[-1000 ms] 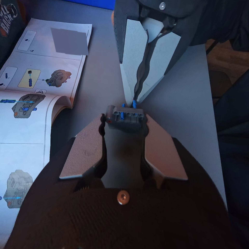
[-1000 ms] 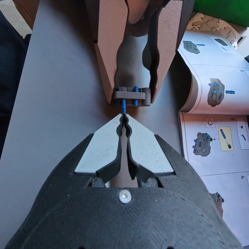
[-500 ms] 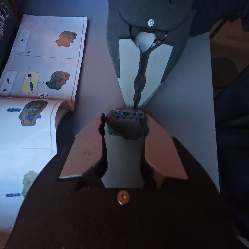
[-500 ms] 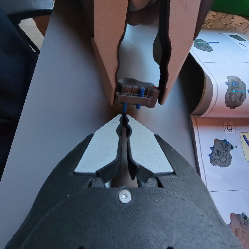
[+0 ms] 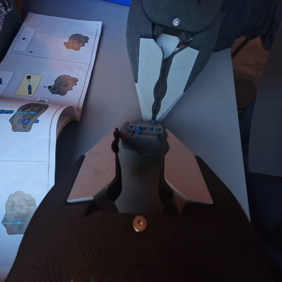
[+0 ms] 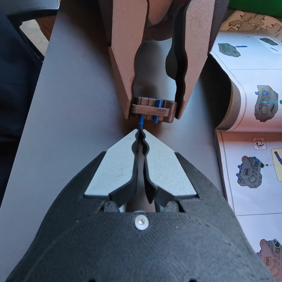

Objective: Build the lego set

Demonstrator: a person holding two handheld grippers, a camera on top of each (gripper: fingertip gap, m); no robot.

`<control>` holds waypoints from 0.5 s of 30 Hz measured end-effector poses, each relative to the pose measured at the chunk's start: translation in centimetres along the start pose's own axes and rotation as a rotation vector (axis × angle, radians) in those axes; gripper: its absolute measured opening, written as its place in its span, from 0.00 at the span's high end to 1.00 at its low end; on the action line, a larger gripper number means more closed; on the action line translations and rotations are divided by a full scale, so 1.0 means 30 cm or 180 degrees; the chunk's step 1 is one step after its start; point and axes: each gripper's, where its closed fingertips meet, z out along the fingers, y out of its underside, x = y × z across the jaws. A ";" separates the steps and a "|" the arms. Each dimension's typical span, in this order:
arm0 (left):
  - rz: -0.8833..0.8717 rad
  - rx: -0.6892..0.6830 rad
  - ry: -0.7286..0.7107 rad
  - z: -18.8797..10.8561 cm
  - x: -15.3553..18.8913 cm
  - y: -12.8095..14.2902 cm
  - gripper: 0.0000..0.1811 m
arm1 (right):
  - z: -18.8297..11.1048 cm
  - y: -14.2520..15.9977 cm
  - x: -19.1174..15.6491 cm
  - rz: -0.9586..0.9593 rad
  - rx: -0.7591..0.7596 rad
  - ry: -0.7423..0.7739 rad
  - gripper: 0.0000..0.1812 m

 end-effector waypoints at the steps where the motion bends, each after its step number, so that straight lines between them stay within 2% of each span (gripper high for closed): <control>1: 0.0040 -0.0044 -0.0020 -0.001 0.001 0.001 0.70 | 0.000 0.000 0.000 -0.0005 -0.0001 0.0004 1.00; 15: -0.0051 -0.0462 0.0138 0.004 0.006 0.010 0.70 | -0.002 0.002 0.000 -0.0013 -0.0011 -0.0005 1.00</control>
